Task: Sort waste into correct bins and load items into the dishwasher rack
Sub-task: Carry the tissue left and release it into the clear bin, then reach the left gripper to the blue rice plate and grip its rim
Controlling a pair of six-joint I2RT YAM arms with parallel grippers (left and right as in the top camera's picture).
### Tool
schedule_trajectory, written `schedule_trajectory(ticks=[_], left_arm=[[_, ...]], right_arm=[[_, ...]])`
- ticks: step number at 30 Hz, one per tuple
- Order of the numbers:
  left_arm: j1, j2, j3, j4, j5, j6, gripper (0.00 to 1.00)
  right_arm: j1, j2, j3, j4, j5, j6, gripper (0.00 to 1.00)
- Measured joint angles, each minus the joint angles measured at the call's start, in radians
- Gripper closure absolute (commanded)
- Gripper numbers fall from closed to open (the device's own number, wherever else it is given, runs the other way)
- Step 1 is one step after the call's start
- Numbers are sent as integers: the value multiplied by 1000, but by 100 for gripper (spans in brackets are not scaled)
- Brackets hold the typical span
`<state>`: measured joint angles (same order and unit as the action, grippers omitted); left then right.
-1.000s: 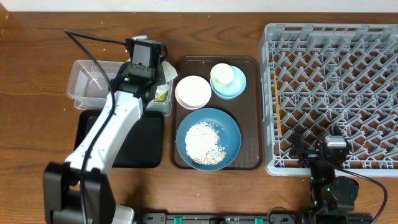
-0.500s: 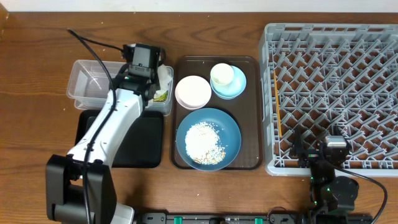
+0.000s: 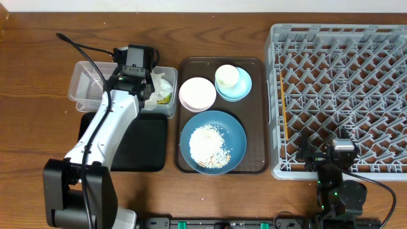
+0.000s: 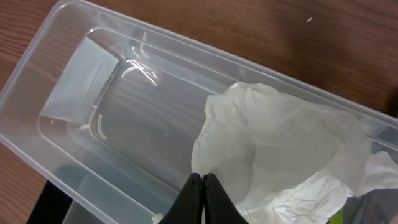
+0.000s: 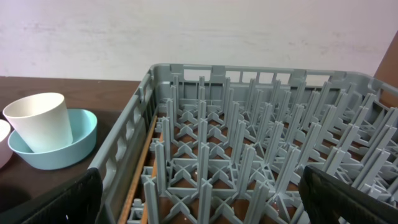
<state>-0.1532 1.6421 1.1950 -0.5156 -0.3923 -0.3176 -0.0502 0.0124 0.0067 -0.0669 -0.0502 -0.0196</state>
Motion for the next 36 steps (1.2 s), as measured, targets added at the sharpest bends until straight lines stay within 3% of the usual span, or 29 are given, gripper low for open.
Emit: schedule_trajectory(ticks=[3, 4, 5, 6, 13, 18, 21, 25, 30, 36], left_arm=[[0, 0, 0, -4, 0, 0, 91], [0, 0, 0, -5, 0, 0, 84], [0, 0, 0, -8, 0, -1, 70], [0, 0, 0, -10, 0, 2, 64], [0, 0, -1, -29, 0, -8, 64], [0, -5, -2, -35, 47, -16, 78], [1, -37, -6, -60, 163, -19, 87], [-9, -148, -7, -130, 416, -26, 88], [-134, -280, -7, -259, 616, -64, 86], [-394, -270, -7, -315, 679, -85, 77]], right_arm=[[0, 0, 0, 0, 0, 0, 1], [0, 0, 0, 0, 0, 0, 1], [0, 0, 0, 0, 0, 0, 1], [0, 0, 0, 0, 0, 0, 1], [0, 0, 0, 0, 0, 0, 1], [0, 0, 0, 0, 0, 0, 1], [0, 0, 0, 0, 0, 0, 1], [0, 0, 0, 0, 0, 0, 1], [0, 0, 0, 0, 0, 0, 1], [0, 0, 0, 0, 0, 0, 1]])
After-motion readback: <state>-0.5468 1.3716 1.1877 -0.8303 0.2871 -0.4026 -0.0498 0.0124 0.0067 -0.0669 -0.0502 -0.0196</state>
